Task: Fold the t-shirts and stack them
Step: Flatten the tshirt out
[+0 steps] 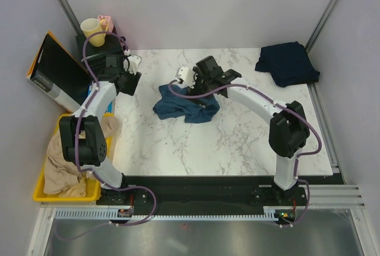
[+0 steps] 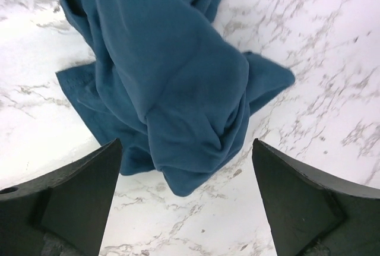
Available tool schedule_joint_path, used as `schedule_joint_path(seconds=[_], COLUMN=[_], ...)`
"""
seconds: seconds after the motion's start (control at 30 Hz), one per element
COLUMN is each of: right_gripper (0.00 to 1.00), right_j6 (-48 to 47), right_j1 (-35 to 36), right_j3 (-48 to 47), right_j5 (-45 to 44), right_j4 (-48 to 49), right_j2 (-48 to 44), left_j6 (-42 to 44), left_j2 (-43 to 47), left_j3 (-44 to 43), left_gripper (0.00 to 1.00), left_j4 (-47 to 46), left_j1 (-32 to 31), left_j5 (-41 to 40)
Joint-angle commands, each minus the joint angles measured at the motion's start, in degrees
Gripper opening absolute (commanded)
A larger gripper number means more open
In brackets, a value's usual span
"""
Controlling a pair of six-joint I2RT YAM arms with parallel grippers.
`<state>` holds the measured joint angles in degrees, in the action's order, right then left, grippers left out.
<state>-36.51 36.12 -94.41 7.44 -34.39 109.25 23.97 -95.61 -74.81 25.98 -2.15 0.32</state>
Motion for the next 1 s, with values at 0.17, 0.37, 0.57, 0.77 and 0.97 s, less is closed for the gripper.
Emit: schedule_joint_path(seconds=[0.17, 0.37, 0.57, 0.77, 0.97], right_gripper=[0.96, 0.93, 0.89, 0.89, 0.22], right_j6=[-4.6, -4.4, -4.4, -5.1, -4.7], right_j1=[11.2, 13.8, 13.8, 13.2, 12.7], right_j3=[-5.8, -7.7, -12.7, -18.3, -19.8], right_j5=[0.4, 2.7, 1.4, -0.4, -2.6], right_j4=[1.8, 2.6, 3.6, 4.2, 4.2], right_j2=[5.2, 9.8, 17.7, 25.0, 27.7], left_j6=[-5.5, -6.3, -6.5, -6.2, -5.5], left_j2=[1.1, 1.6, 2.4, 2.9, 2.8], left_j3=[-2.4, -3.1, -2.7, -2.7, -2.2], left_gripper=[0.64, 0.64, 0.64, 0.64, 0.64], left_j4=[0.0, 0.4, 1.0, 1.4, 1.5], left_j1=[1.0, 1.7, 2.1, 2.1, 2.1], left_j5=[-2.3, -1.4, -0.6, 1.3, 2.6])
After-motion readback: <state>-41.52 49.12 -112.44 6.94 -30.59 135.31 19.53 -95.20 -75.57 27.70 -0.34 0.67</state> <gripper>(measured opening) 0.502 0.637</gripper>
